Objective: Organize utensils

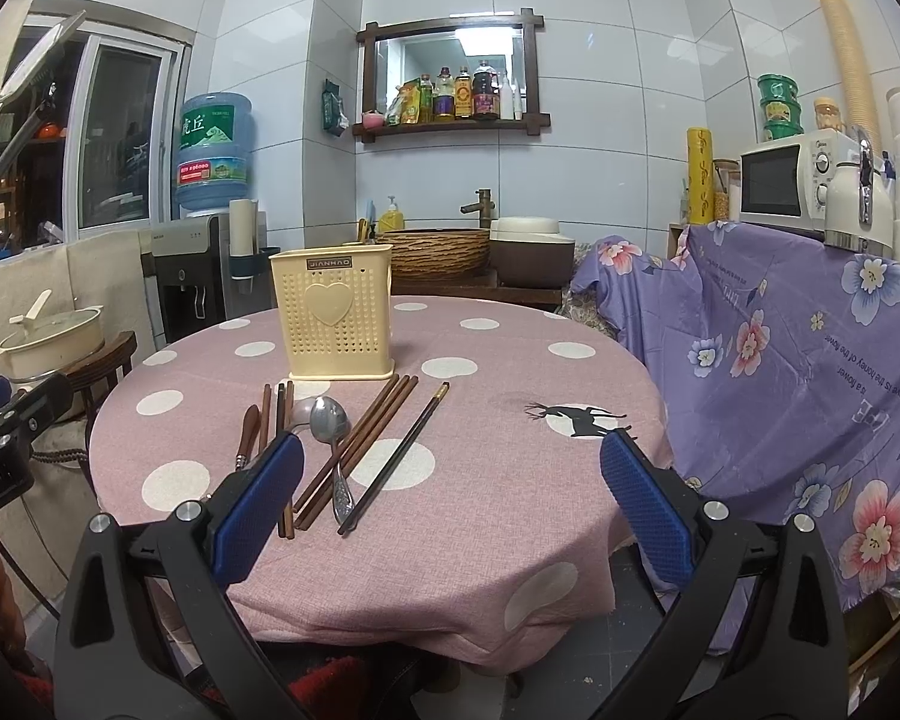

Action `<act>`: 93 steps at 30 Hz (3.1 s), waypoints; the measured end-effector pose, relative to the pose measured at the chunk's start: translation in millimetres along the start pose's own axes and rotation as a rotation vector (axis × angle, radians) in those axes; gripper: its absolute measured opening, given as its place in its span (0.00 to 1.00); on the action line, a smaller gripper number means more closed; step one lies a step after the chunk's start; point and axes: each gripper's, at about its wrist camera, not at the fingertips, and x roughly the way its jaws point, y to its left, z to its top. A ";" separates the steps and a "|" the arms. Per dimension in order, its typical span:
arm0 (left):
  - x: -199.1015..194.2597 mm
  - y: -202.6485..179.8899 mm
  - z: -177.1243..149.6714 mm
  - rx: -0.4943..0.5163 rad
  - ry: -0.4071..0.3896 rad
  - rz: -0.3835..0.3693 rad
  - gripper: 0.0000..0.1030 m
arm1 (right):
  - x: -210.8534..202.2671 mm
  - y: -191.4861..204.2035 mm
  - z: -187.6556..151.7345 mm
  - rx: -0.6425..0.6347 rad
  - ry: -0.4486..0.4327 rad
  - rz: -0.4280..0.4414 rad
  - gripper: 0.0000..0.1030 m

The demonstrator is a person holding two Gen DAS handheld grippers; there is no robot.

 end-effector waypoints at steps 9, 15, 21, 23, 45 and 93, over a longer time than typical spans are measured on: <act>1.5 1.9 -1.4 0.002 0.004 0.004 0.95 | 0.3 -0.2 0.1 0.000 0.001 0.000 0.95; 1.7 3.8 -1.9 0.003 0.007 0.005 0.95 | 0.8 -1.6 -1.1 -0.001 0.002 0.001 0.95; 1.8 4.3 -2.0 0.003 0.008 0.004 0.95 | 1.0 -2.6 -1.5 -0.001 0.004 0.001 0.95; 1.6 4.9 -2.2 0.003 0.008 0.003 0.95 | 1.0 -2.5 -1.6 -0.001 0.003 0.001 0.95; 2.4 13.8 -7.8 0.005 0.021 0.006 0.95 | 4.2 -2.3 -5.8 0.000 0.017 0.004 0.95; 178.6 4.4 4.7 0.091 0.538 -0.182 0.57 | 254.9 2.2 29.3 0.033 0.583 0.138 0.39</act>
